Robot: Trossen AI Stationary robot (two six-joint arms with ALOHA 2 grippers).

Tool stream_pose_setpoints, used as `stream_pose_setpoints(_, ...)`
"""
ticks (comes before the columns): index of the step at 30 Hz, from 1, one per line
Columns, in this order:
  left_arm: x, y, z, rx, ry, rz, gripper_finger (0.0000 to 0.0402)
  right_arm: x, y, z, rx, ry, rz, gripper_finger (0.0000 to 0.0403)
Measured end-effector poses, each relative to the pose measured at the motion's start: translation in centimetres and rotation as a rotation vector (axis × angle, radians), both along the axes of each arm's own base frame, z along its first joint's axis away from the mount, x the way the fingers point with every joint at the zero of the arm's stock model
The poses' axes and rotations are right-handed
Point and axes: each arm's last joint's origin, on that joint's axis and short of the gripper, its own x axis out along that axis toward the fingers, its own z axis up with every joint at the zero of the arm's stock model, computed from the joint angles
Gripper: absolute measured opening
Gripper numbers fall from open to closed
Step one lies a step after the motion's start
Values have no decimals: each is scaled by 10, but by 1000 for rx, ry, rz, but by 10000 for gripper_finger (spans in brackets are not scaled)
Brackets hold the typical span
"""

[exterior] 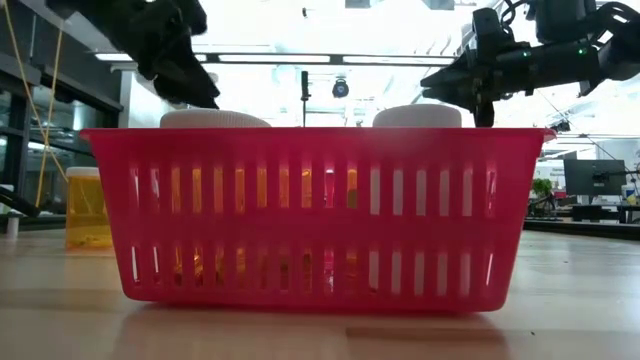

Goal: Pick and place pill bottles into a basket
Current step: Put the orange pill bottle into the red basket

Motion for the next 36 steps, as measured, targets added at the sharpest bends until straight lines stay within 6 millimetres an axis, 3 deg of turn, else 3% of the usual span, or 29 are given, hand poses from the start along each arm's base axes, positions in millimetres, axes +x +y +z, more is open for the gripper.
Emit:
stream_pose_setpoints(5,17,1,4,-11,92,-5,377,0,0,0,-8,3,-1,85)
stream_pose_setpoints(9,24,0,-8,-42,201,-27,394,0,0,0,-8,3,-2,85)
stream_pose_setpoints(20,39,1,-37,-34,375,-55,365,0,0,-2,-8,23,-2,85)
stream_pose_setpoints(29,44,24,-52,-58,439,17,361,0,0,-2,-25,34,-1,85)
stream_pose_setpoints(36,42,37,-55,-111,452,-23,362,0,0,-2,-25,34,0,85)
